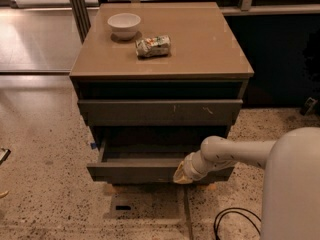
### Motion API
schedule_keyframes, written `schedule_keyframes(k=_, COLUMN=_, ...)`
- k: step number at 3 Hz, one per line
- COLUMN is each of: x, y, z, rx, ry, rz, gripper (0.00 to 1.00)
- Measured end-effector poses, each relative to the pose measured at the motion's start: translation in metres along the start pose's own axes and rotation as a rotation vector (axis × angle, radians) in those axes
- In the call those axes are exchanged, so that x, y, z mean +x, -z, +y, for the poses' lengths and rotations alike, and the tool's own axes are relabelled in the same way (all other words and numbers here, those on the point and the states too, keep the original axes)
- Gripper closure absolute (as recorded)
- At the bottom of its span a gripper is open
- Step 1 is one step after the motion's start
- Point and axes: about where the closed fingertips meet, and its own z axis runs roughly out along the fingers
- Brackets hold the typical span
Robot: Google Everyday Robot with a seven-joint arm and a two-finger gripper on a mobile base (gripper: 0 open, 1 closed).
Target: Close middle drawer
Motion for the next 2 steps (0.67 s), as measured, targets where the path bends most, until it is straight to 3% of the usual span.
schedule_keyframes(k=1, x=-0.0001, y=0.0002, z=0.0009, rx=0.0, ry=0.0, rz=0.0, gripper=0.13)
schedule_keyframes(k=2, x=0.0018, y=-0.0023, z=-0.0083, rx=0.018, ry=-0.009, rz=-0.002, gripper=0.0)
